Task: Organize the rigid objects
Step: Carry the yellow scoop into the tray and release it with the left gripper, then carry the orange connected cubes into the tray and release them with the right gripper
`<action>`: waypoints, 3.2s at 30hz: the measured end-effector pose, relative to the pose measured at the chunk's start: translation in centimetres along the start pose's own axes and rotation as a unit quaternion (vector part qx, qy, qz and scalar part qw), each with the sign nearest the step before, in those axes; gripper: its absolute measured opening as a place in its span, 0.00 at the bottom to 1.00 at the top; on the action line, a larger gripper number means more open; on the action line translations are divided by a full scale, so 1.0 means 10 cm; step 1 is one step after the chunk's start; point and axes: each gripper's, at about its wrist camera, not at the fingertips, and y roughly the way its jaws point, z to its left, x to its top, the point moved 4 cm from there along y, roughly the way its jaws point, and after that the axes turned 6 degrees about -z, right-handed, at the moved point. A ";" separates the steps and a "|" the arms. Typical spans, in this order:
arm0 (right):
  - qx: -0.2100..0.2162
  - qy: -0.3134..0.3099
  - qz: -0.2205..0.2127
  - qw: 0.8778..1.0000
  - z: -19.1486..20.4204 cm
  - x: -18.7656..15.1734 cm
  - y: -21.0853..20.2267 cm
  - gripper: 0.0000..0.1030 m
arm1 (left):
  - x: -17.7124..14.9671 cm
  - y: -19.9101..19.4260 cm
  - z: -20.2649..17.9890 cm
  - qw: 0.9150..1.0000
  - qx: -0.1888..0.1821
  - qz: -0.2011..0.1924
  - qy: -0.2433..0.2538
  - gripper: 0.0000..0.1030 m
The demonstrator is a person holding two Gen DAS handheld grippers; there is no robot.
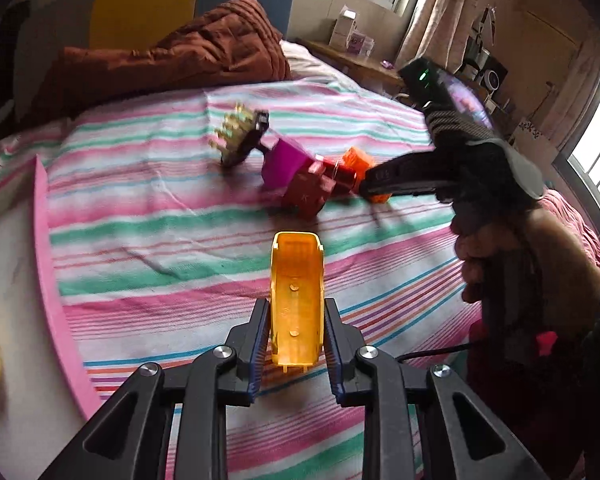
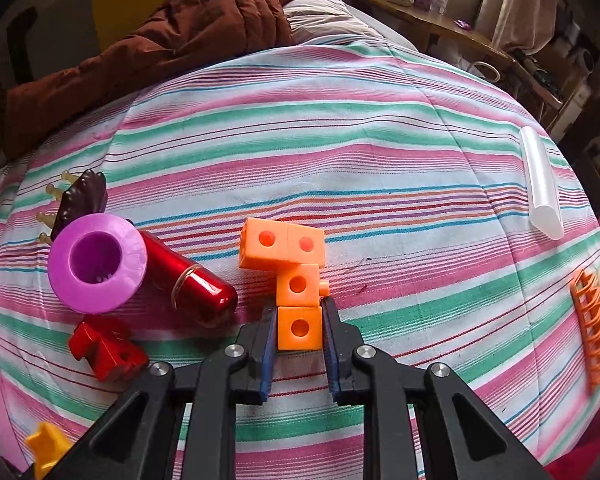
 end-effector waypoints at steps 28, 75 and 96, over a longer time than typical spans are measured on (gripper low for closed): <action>-0.024 -0.040 -0.015 0.999 0.11 -0.04 -0.04 0.20 | -0.12 -1.07 0.77 0.994 0.067 -0.054 -0.065 0.24; -0.034 -0.044 -0.013 0.998 0.11 -0.03 -0.04 0.20 | -0.84 -1.54 1.95 0.956 0.273 -0.025 -0.107 0.29; 0.014 0.043 -0.082 0.996 -0.05 0.11 -0.44 0.19 | -0.84 -1.63 2.02 0.952 0.274 -0.035 -0.130 0.29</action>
